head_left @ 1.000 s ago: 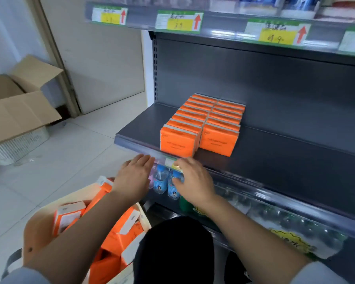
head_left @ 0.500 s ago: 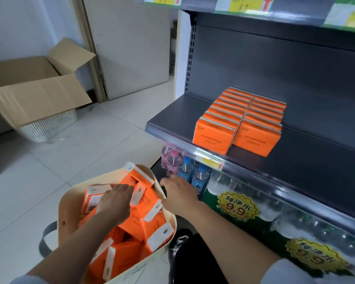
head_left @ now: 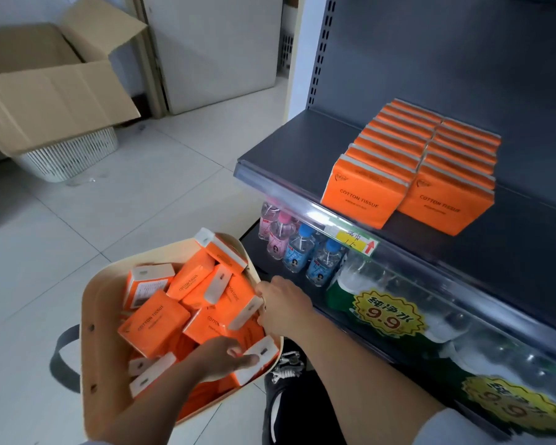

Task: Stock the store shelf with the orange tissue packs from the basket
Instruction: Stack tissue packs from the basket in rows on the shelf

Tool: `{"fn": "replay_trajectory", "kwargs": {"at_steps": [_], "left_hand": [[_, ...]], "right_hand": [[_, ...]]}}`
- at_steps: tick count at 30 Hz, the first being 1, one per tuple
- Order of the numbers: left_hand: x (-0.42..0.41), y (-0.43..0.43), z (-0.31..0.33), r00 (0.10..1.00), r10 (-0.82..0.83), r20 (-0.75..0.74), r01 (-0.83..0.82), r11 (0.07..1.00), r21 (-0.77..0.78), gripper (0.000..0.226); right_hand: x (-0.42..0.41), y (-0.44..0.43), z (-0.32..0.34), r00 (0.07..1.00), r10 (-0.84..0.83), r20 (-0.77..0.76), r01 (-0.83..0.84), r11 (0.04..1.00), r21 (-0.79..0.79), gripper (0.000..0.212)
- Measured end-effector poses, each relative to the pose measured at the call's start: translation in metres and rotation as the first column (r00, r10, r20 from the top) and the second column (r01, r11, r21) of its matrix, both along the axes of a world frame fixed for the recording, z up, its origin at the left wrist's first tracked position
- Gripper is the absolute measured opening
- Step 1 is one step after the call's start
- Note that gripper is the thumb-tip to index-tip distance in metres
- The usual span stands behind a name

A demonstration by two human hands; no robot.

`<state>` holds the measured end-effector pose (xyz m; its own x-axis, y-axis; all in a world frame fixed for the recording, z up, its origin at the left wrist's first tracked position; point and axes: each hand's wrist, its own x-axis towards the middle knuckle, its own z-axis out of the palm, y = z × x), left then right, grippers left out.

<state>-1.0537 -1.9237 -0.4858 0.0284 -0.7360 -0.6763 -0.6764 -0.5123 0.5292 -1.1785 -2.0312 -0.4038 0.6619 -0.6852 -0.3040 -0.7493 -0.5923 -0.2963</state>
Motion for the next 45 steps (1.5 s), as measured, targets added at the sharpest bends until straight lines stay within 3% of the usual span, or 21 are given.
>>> {"fn": "replay_trajectory", "kwargs": {"at_steps": [1, 3, 5, 7, 10, 12, 14, 16, 17, 19, 22, 24, 26, 28, 31, 33, 36, 38, 40, 42, 45], "left_hand": [[-0.003, 0.001, -0.003, 0.999, 0.006, -0.035, -0.005, 0.999, 0.032, 0.111], [-0.006, 0.003, -0.009, 0.998, 0.028, -0.058, -0.024, 0.997, 0.078, 0.115], [-0.008, 0.002, -0.014, 0.998, 0.045, -0.047, -0.041, 0.995, 0.096, 0.090], [-0.006, 0.000, -0.016, 0.996, 0.086, 0.004, -0.086, 0.996, 0.018, 0.064], [0.003, -0.004, -0.008, 0.953, 0.281, -0.114, -0.289, 0.955, -0.068, 0.043], [0.018, -0.004, -0.003, 0.851, 0.451, -0.270, -0.473, 0.881, -0.023, 0.038], [0.030, -0.003, 0.005, 0.659, 0.598, -0.456, -0.644, 0.762, 0.070, 0.038], [0.037, -0.001, 0.014, 0.452, 0.639, -0.622, -0.720, 0.673, 0.168, 0.037], [0.039, -0.001, 0.019, 0.391, 0.632, -0.669, -0.724, 0.660, 0.200, 0.038], [0.042, -0.001, 0.026, 0.303, 0.603, -0.738, -0.725, 0.648, 0.232, 0.043], [0.045, -0.003, 0.029, 0.196, 0.558, -0.807, -0.711, 0.647, 0.275, 0.073], [0.044, -0.006, 0.029, 0.123, 0.532, -0.838, -0.698, 0.646, 0.308, 0.077], [0.039, -0.011, 0.031, 0.177, 0.535, -0.826, -0.705, 0.654, 0.273, 0.056], [0.034, -0.020, 0.028, 0.389, 0.570, -0.724, -0.721, 0.677, 0.146, 0.041], [0.031, -0.032, 0.009, 0.631, 0.700, -0.335, -0.768, 0.623, -0.145, 0.030], [0.029, -0.036, -0.001, 0.676, 0.731, -0.093, -0.726, 0.639, -0.253, 0.035], [0.018, -0.045, -0.012, 0.674, 0.738, 0.027, -0.715, 0.661, -0.226, 0.045], [0.010, -0.053, -0.015, 0.559, 0.829, -0.012, -0.823, 0.554, -0.126, 0.049], [0.005, -0.059, -0.019, 0.369, 0.916, -0.155, -0.924, 0.380, 0.045, 0.050], [0.004, -0.060, -0.024, 0.212, 0.929, -0.302, -0.941, 0.277, 0.192, 0.035], [0.004, -0.063, -0.023, 0.034, 0.957, -0.289, -0.961, 0.111, 0.254, 0.038]], "right_hand": [[0.001, 0.000, -0.001, 1.000, -0.003, 0.003, 0.003, 1.000, 0.012, 0.035], [0.003, -0.001, -0.003, 1.000, -0.006, 0.012, 0.005, 1.000, 0.030, 0.034], [0.004, -0.003, -0.004, 1.000, -0.005, 0.018, 0.004, 0.999, 0.046, 0.033], [0.004, -0.005, -0.003, 1.000, 0.000, 0.018, -0.001, 0.998, 0.069, 0.036], [0.003, -0.008, -0.002, 1.000, -0.015, 0.018, 0.013, 0.992, 0.128, 0.041], [0.003, -0.009, -0.001, 0.997, -0.069, 0.040, 0.061, 0.984, 0.167, 0.041], [0.003, -0.010, 0.000, 0.982, -0.170, 0.077, 0.148, 0.961, 0.233, 0.037], [0.004, -0.011, 0.003, 0.958, -0.269, 0.101, 0.227, 0.924, 0.308, 0.035], [0.004, -0.013, 0.005, 0.943, -0.313, 0.108, 0.259, 0.901, 0.349, 0.035], [0.004, -0.014, 0.008, 0.902, -0.414, 0.121, 0.315, 0.824, 0.471, 0.036], [0.003, -0.013, 0.014, 0.791, -0.601, 0.111, 0.334, 0.578, 0.744, 0.043], [0.004, -0.014, 0.015, 0.727, -0.675, 0.125, 0.331, 0.505, 0.797, 0.049], [0.005, -0.018, 0.013, 0.690, -0.703, 0.174, 0.374, 0.552, 0.745, 0.048], [0.004, -0.022, 0.014, 0.685, -0.691, 0.231, 0.442, 0.646, 0.623, 0.043], [0.001, -0.029, 0.022, 0.746, -0.603, 0.283, 0.524, 0.793, 0.309, 0.045], [0.000, -0.031, 0.026, 0.760, -0.574, 0.306, 0.540, 0.819, 0.193, 0.048], [0.002, -0.032, 0.024, 0.763, -0.575, 0.295, 0.555, 0.817, 0.158, 0.049], [0.003, -0.033, 0.022, 0.770, -0.574, 0.278, 0.554, 0.818, 0.157, 0.048], [0.003, -0.034, 0.022, 0.769, -0.579, 0.273, 0.555, 0.815, 0.165, 0.048], [0.002, -0.035, 0.022, 0.763, -0.584, 0.276, 0.557, 0.812, 0.177, 0.049], [0.001, -0.036, 0.023, 0.753, -0.595, 0.280, 0.563, 0.804, 0.192, 0.050]]}}
